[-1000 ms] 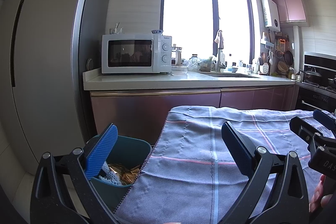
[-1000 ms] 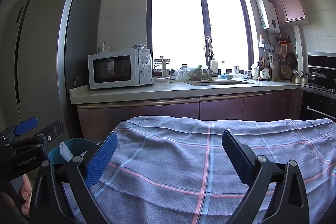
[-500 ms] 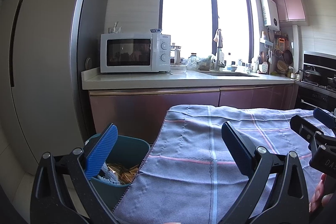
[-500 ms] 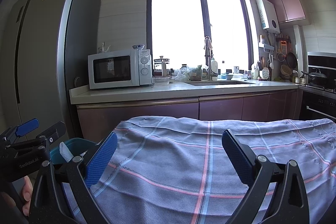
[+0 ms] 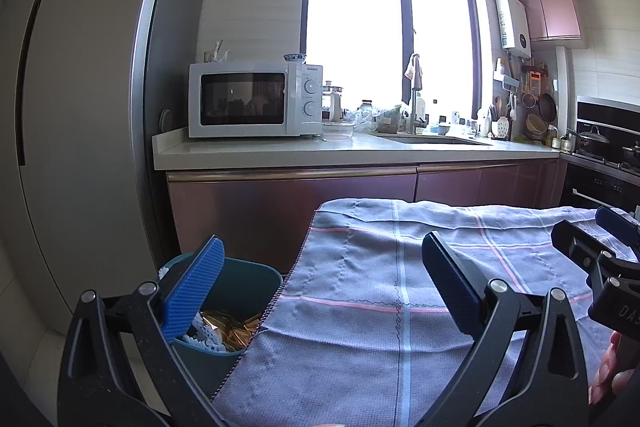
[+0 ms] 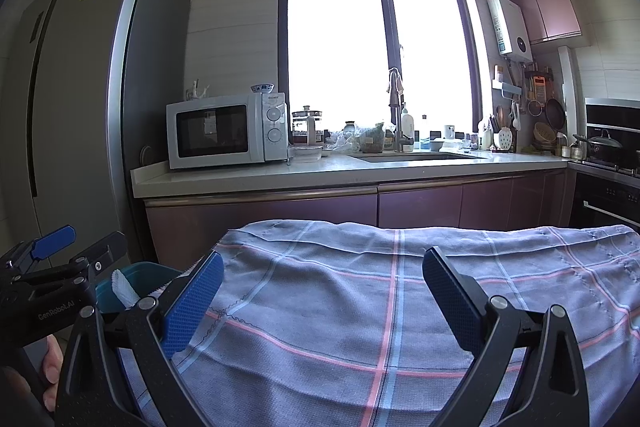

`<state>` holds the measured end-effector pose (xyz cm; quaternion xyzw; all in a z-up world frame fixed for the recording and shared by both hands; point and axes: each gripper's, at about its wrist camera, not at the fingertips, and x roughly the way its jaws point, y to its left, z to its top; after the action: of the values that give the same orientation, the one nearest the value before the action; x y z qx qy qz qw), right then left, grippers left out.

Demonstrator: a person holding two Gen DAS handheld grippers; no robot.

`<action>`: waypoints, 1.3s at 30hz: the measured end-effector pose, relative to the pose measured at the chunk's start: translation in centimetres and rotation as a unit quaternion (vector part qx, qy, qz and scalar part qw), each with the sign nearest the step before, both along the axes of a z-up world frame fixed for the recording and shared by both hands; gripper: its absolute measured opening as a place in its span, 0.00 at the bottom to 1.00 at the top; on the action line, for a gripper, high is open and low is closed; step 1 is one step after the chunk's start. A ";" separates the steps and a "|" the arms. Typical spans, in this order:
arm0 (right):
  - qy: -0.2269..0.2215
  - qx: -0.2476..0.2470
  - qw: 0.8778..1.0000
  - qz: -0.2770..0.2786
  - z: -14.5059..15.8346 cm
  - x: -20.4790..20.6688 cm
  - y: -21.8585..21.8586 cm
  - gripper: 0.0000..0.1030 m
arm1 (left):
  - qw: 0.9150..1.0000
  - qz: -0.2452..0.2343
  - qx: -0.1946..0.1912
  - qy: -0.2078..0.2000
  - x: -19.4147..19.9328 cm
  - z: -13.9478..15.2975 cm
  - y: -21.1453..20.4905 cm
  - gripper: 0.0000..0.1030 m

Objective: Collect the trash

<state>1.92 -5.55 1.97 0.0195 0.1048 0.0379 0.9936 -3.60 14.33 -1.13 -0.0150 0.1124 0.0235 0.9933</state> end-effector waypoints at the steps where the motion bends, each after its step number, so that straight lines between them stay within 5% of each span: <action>1: 0.000 0.000 1.000 0.000 0.0 0.0 0.0 0.94 | 1.000 0.000 0.000 0.000 0.0 0.0 0.0 0.95; 39: 0.005 0.007 1.000 -0.007 -0.2 0.6 -1.4 0.94 | 1.000 -0.010 0.006 0.005 1.2 -0.2 -1.0 0.94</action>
<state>2.51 -6.92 1.75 0.0275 0.1094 0.0320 0.9931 -2.39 13.37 -1.34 -0.0081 0.1176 0.0146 0.9929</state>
